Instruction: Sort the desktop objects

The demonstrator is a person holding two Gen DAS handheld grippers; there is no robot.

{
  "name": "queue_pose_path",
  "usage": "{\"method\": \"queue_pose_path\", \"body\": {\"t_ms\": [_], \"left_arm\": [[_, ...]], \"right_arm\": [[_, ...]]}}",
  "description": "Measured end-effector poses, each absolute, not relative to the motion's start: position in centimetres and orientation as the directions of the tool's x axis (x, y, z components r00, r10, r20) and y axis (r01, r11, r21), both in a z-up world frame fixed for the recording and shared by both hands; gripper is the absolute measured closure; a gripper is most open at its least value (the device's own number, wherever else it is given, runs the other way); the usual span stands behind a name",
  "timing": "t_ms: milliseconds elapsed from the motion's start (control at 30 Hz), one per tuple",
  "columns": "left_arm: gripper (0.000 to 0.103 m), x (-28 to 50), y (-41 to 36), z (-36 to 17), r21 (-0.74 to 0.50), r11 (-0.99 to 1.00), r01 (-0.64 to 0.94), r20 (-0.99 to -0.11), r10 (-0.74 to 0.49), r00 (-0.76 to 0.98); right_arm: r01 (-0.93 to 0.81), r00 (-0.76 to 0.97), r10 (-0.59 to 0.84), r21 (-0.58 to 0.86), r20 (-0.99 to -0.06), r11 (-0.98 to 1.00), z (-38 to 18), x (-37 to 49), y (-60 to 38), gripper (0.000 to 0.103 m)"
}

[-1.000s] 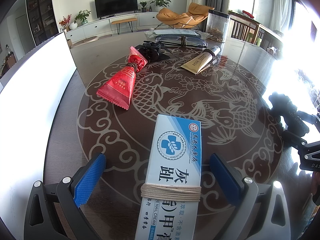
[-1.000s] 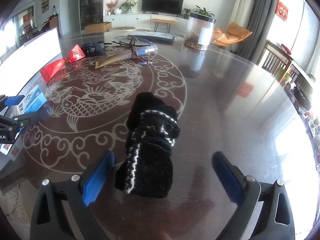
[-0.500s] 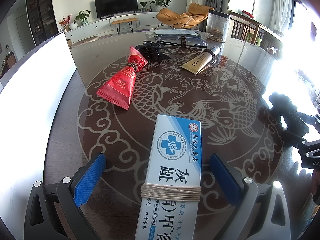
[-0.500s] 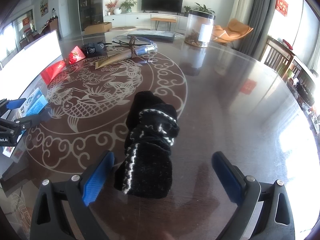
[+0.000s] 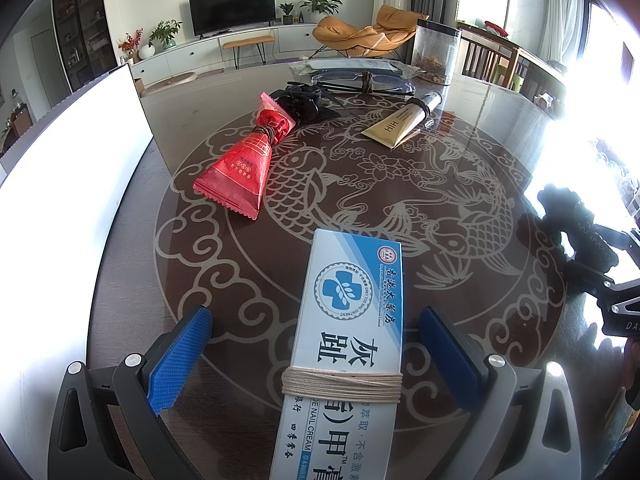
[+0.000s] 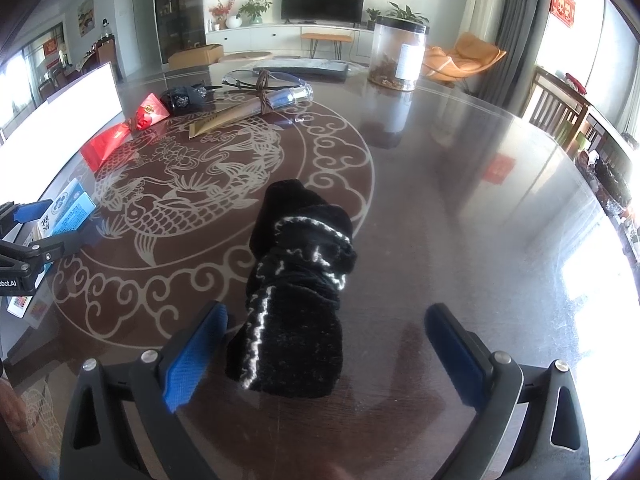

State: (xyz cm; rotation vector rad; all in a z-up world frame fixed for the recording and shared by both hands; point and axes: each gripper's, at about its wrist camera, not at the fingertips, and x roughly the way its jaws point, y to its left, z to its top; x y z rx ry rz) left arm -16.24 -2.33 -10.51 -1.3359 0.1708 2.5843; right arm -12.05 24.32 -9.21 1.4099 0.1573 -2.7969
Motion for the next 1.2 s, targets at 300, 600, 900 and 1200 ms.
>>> {"method": "queue_pose_path", "body": {"t_ms": [300,600,900,1200], "left_arm": [[0.0,-16.3,-2.3,-10.5,-0.001,-0.968,-0.253,-0.816,0.147,-0.559],[0.0,-16.3,-2.3,-10.5,-0.001,-0.968,-0.253,-0.816,0.147,-0.559],[0.0,-16.0,-2.4,-10.5,-0.001,-0.965,-0.263,-0.823,0.15,-0.548],[0.0,-14.2,-3.0,-10.3,0.0,-0.921,-0.389,-0.914,0.157,-0.373]], "right_arm": [[0.049,-0.597,0.044,-0.091,-0.801,-0.995,-9.2,-12.0,24.3,0.003],[0.049,-0.595,0.04,-0.085,-0.803,-0.995,-9.2,-12.0,24.4,0.004],[0.048,-0.586,0.02,-0.06,-0.81,-0.997,-9.3,-12.2,24.7,0.003],[0.049,-0.59,0.027,-0.069,-0.807,-0.996,-9.2,-12.0,24.6,0.003]]}}
